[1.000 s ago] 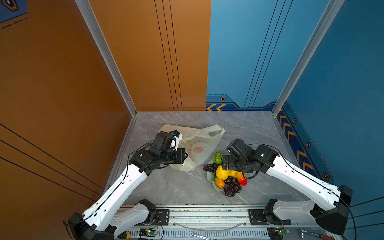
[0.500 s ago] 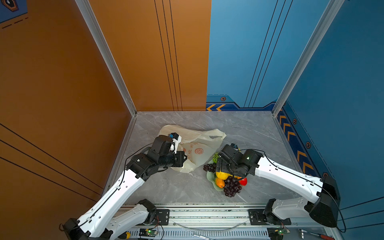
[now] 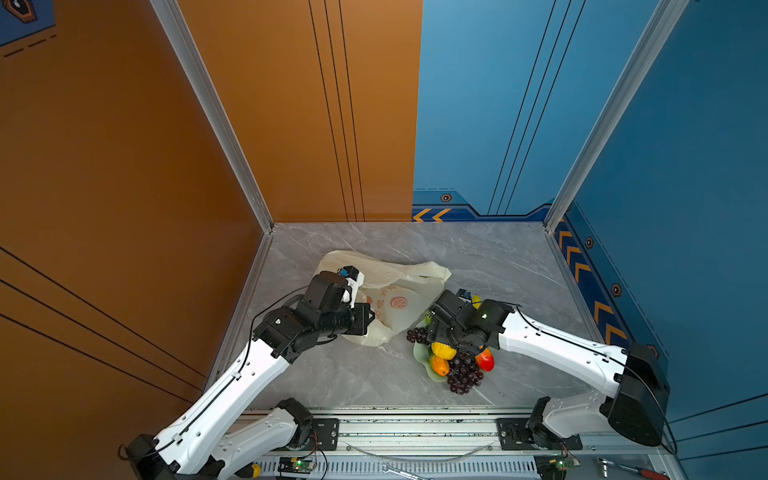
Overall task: Place the fruits into the plastic bag
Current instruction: 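Lower the right gripper onto the yellow fruit and close on it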
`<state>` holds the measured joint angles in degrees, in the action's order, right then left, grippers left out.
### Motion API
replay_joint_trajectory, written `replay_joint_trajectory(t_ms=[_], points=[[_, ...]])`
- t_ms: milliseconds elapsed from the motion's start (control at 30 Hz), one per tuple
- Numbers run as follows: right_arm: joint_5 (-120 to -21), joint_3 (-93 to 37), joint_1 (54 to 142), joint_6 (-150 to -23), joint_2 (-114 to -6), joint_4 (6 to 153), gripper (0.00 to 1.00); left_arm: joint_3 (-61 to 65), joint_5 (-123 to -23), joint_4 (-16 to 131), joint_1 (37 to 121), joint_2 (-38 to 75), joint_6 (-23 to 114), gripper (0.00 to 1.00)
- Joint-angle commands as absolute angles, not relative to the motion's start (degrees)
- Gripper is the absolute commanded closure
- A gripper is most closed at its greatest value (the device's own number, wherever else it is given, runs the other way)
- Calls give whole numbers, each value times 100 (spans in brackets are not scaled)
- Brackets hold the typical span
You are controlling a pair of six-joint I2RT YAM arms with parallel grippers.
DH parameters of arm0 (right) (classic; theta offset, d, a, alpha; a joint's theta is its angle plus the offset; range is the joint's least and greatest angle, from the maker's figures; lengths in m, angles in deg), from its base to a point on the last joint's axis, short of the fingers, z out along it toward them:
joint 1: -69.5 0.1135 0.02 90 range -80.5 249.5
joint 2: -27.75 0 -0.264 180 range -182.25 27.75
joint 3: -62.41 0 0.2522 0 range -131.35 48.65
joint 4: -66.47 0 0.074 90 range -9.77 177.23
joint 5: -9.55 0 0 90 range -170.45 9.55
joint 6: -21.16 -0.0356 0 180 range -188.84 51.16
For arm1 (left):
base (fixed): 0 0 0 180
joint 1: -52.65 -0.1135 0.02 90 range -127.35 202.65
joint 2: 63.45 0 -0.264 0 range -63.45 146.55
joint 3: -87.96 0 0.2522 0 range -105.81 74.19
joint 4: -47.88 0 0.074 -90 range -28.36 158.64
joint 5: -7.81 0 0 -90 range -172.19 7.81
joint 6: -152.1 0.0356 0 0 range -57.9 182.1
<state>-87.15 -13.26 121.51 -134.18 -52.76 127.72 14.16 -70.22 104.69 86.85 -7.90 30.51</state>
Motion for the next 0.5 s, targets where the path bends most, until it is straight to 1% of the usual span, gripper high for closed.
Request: replay_joint_trajectory(t_ms=[0,233,467], points=[[-8661,-1239,12108,-13540,-5390,12785,13,1478,-7113,10471,8737,-790,3018,100],[-8671,-1141,12035,-13541,-5360,12787,18,1479,-7137,10470,8746,-790,3005,100],[-8668,-1066,12003,-13510,-5281,12784,32,1478,-7177,10470,8771,-821,2981,100]])
